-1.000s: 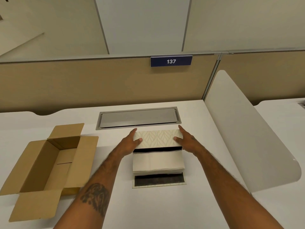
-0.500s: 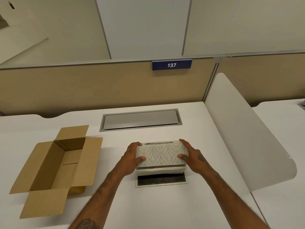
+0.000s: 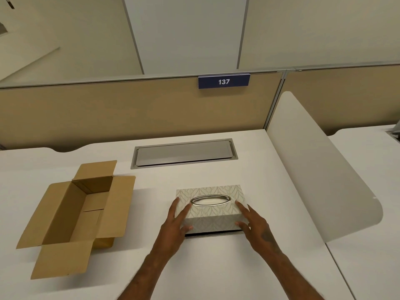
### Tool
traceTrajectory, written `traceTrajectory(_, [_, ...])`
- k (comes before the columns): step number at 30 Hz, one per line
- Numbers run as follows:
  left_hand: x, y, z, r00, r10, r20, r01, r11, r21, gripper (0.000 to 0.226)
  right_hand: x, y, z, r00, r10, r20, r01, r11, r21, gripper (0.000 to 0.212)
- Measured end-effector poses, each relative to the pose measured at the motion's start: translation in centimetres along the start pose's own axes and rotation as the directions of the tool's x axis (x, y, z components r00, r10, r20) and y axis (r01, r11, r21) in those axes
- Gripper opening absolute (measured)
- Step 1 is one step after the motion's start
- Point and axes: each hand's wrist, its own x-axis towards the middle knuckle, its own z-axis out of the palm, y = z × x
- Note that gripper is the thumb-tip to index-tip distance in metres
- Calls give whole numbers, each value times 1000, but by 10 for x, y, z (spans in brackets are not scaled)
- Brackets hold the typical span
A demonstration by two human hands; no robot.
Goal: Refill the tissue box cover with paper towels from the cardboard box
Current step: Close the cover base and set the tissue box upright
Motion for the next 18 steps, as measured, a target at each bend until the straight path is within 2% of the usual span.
traceTrajectory(7, [-19, -2, 19, 999, 26, -32, -25, 999, 21, 84, -17, 3, 15, 999, 5, -45, -10, 994, -112, 58])
traceTrajectory(18, [-26, -7, 30, 995, 60, -83, -51, 994, 98, 77, -25, 17, 26, 999, 7, -50, -14, 990, -141, 58])
